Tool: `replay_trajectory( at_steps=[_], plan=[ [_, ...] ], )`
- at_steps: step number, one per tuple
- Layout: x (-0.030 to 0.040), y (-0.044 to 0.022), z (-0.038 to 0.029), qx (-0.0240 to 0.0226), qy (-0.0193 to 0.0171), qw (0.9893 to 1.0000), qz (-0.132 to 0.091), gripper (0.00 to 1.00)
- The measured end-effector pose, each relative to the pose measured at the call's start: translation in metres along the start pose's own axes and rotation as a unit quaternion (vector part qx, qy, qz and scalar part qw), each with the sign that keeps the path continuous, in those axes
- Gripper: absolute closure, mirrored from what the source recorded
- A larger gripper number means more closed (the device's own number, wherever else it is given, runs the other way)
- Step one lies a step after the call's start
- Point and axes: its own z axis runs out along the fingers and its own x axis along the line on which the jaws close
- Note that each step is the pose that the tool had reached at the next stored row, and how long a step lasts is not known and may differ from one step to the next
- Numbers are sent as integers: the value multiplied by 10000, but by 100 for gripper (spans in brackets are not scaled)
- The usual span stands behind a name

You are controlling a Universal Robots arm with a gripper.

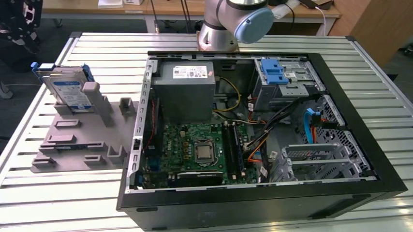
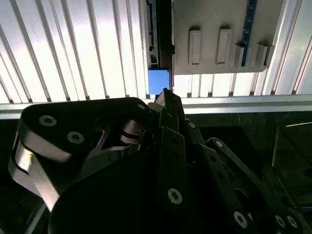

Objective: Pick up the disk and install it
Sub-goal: 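Pick up the disk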

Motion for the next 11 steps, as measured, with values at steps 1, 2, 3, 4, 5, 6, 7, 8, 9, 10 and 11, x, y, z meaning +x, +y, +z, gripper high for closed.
replay_trajectory(
  at_steps=[1, 2, 3, 4, 5, 6, 7, 8, 9, 10, 11],
  plan=[
    [0, 0, 0, -2, 2, 10000, -68, 89],
    [0, 0, 1, -3, 3, 9999, -135, 89],
    [0, 0, 1, -5, 6, 9998, -208, 89],
    [0, 0, 2, -7, 7, 9996, -276, 89],
    [0, 0, 2, -8, 9, 9994, -343, 89],
    [0, 0, 2, -10, 10, 9992, -410, 89],
    [0, 0, 3, -11, 12, 9989, -476, 89],
    [0, 0, 3, -13, 14, 9985, -542, 89],
    [0, 0, 3, -15, 16, 9982, -607, 89],
    [0, 0, 4, -16, 17, 9977, -677, 89],
    [0, 0, 4, -18, 19, 9973, -739, 89]
  ],
)
